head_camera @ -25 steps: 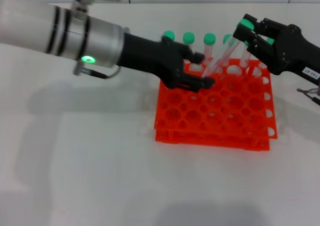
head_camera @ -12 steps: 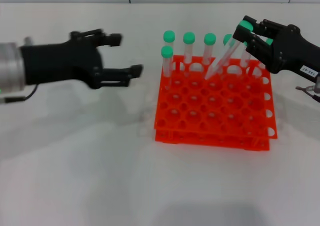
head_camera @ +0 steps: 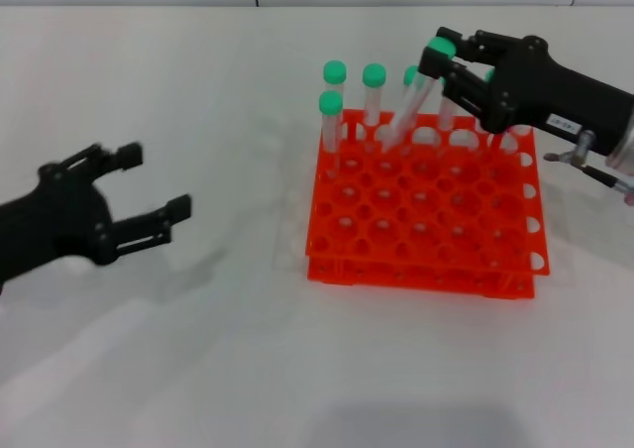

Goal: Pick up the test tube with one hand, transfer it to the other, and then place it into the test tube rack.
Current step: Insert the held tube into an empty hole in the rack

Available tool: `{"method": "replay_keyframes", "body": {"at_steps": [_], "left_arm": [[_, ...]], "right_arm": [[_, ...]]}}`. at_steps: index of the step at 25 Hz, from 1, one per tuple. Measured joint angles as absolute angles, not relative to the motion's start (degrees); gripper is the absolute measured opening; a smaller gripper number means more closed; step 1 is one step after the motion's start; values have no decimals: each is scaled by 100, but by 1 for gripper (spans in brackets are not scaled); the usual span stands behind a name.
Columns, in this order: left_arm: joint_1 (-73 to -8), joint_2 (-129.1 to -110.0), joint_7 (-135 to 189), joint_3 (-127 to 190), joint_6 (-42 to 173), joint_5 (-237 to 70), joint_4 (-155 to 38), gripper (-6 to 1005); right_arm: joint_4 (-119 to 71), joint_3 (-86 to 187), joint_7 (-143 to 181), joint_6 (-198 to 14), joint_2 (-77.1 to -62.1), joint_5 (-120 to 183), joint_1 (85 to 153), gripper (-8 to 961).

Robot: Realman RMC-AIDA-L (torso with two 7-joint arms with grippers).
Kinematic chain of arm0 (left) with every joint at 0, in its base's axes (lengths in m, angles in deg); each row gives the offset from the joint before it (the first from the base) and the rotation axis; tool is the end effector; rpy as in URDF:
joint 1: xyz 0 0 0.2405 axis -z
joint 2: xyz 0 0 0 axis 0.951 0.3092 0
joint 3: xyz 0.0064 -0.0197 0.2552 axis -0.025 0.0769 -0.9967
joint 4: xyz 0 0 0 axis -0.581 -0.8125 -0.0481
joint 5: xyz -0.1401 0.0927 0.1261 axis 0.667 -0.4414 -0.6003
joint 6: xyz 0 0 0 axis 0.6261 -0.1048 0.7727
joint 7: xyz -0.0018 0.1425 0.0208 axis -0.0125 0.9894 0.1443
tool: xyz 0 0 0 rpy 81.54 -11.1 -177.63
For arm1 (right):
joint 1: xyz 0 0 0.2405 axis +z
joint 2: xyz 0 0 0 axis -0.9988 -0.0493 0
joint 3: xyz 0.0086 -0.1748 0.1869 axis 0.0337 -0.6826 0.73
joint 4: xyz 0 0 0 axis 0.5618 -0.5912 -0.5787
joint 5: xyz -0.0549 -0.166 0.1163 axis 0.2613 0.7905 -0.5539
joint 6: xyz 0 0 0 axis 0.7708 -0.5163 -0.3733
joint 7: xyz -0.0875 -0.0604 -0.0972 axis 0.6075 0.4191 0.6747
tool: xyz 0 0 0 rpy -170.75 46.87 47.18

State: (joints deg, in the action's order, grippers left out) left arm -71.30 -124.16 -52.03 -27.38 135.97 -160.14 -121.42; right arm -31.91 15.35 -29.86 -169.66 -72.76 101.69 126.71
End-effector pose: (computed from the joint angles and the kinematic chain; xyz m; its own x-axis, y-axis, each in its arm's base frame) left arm -0.2912 0.2614 0.0388 0.7922 0.2295 0.5655 0.5067 -0.7637 -0.4000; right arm 0.2151 0.3636 -0.0134 0.6181 -0.0225 -0.7857 -0.3916 -0.8755 -0.2830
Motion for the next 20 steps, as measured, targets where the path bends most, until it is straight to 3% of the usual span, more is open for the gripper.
{"method": "replay_keyframes", "body": {"at_steps": [20], "left_arm": [[-7127, -12384, -4398, -2218, 13703, -15750, -11022, 879]], "right_arm": [[-2976, 1220, -2774, -16007, -7307, 10123, 13186, 328]]}}
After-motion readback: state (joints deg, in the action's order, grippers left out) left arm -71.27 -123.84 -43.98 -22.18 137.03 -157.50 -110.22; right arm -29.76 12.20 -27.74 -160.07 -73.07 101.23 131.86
